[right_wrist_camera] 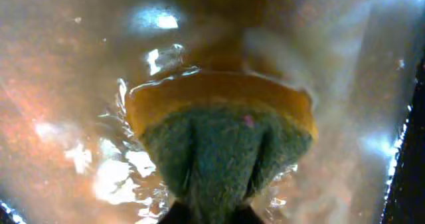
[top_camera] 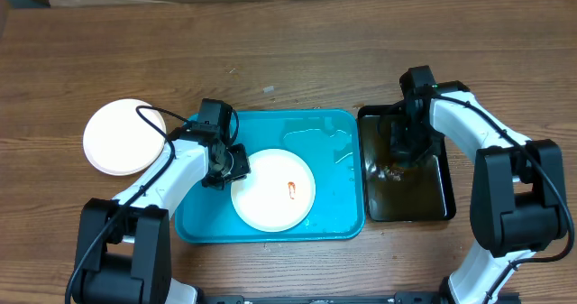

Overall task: Clean dirty plates on tray and stack at the side
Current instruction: 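Grasp the sponge with right gripper and dip it in the water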

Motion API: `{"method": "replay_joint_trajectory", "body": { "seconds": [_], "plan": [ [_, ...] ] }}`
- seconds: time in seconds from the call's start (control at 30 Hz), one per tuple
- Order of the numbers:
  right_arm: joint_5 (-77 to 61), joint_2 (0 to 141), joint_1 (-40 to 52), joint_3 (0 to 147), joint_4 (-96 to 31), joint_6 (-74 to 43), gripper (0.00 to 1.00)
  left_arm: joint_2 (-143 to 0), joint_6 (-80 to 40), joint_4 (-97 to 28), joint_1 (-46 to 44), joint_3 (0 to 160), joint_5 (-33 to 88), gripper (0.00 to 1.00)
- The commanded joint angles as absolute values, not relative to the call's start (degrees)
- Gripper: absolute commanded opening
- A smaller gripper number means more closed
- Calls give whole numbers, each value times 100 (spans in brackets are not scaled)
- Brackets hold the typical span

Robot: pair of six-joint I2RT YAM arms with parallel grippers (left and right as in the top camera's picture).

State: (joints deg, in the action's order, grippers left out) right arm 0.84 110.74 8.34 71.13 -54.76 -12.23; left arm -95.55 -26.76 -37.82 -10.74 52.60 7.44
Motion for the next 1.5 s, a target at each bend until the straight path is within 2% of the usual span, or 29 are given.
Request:
{"method": "replay_joint_trajectory", "body": {
  "seconds": [0.0,0.1,0.13,0.17,0.23,0.27,0.4,0.57,1.03,1.23,1.47],
  "plan": [
    [99,10960,836,7177,-5457,-1245,4,-9594,-2746,-3684,-1052,5341,843,35],
    [99,10960,836,7293,-5594,-1236,4,-9594,-2746,-3492,-1052,5341,849,36],
    [99,10960,836,7336,-5645,-1219,4,-9594,-2746,-3433,-1052,5341,849,33],
    [102,10960,836,7376,-5690,-1219,4,-9594,-2746,-3409,-1052,5341,851,28],
    [99,10960,836,7513,-5822,-1219,4,-9594,-2751,-3439,-1052,5341,864,6],
    [99,10960,836,7581,-5881,-1219,4,-9594,-2753,-3468,-1052,5341,864,4],
    [102,10960,836,8042,-6211,-1216,4,-9594,-2836,-3472,-1050,5341,840,4],
    [-75,10960,867,8342,-6659,-1219,4,-9594,-2832,-3315,-1052,5341,886,8],
    [78,10960,895,8324,-6976,-1658,4,-9594,-2320,-3492,-1052,5341,967,5],
    [-585,10956,982,8578,-7236,-1339,4,-9594,-2008,-3570,-1057,5341,1243,4],
    [-1170,10956,1623,9282,-7404,-1177,4,-9594,-2014,-3575,-1057,5341,1251,5]
  ]
}}
